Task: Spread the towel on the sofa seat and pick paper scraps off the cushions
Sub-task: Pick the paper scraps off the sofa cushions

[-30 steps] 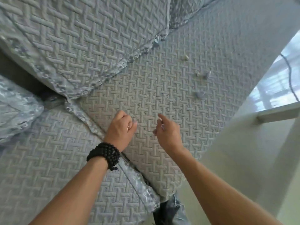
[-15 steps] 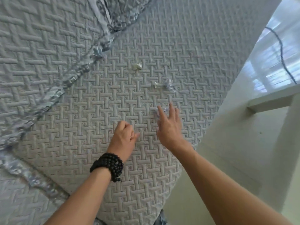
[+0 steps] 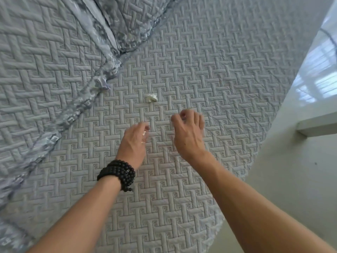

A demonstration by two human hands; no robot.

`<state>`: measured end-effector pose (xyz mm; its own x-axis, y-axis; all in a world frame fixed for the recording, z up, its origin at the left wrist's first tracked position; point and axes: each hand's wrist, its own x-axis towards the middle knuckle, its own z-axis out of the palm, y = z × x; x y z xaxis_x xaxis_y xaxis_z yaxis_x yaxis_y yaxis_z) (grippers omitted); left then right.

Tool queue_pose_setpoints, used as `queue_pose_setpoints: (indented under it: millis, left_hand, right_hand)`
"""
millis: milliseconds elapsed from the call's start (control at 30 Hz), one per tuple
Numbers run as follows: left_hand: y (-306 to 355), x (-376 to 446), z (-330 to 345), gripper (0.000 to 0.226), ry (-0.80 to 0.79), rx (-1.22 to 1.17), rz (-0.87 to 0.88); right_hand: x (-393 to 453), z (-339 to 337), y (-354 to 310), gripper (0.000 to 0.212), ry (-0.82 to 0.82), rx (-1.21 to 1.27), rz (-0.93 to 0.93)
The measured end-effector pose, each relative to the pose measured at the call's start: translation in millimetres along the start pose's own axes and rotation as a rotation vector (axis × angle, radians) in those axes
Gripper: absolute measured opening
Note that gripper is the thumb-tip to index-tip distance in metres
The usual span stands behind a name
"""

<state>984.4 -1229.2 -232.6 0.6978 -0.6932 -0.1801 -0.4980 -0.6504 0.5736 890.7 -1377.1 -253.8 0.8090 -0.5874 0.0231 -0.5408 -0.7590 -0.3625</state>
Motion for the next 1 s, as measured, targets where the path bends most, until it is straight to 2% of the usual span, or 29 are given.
queue_pose_setpoints:
  millis: [67, 167, 233, 300, 367, 433, 500, 533, 600, 733, 800, 1000]
  left_hand:
    - [2, 26, -2, 0.051, -0.014, 0.004, 0.040]
    - [4, 73, 1, 0.066, 0.032, 0.061, 0.089]
    - [4, 99, 8, 0.072, 0.037, 0.161, 0.092]
    - [1, 117, 24, 0.078, -0.012, 0.279, 0.063]
    - [-1, 121, 38, 0.069, -0.024, 0.359, 0.047]
    - [-5, 116, 45, 0.041, 0.059, 0.381, 0.072]
    - [-12, 104, 47, 0.019, 0.082, 0.388, 0.154]
    - [-16, 98, 46, 0.015, 0.064, 0.381, 0.198]
    - [-18, 88, 43, 0.019, 0.009, 0.323, 0.206]
    - [-8, 69, 27, 0.022, -0.108, 0.208, 0.086]
    - [5, 55, 13, 0.025, -0.145, 0.147, 0.065]
    - [71, -5, -47, 0.027, -0.090, 0.011, 0.020]
  right_hand:
    - [23, 1, 7, 0.034, -0.084, -0.017, -0.016]
    - [31, 21, 21, 0.031, -0.278, -0.023, -0.024]
    - [21, 33, 25, 0.030, -0.279, -0.026, -0.013]
    - [12, 42, 29, 0.026, -0.173, -0.037, 0.004]
    - [7, 49, 33, 0.022, -0.053, -0.042, 0.003]
    - [5, 53, 34, 0.019, 0.024, -0.050, -0.023]
    - [6, 50, 31, 0.022, 0.053, -0.057, -0.049]
    - [8, 49, 30, 0.024, 0.052, -0.049, -0.047]
    - [11, 43, 28, 0.029, 0.007, -0.027, -0.009]
    - [15, 24, 20, 0.035, -0.174, -0.003, 0.107]
    - [11, 2, 14, 0.040, -0.176, 0.078, 0.178]
    - [-8, -87, -26, 0.043, -0.094, 0.348, 0.237]
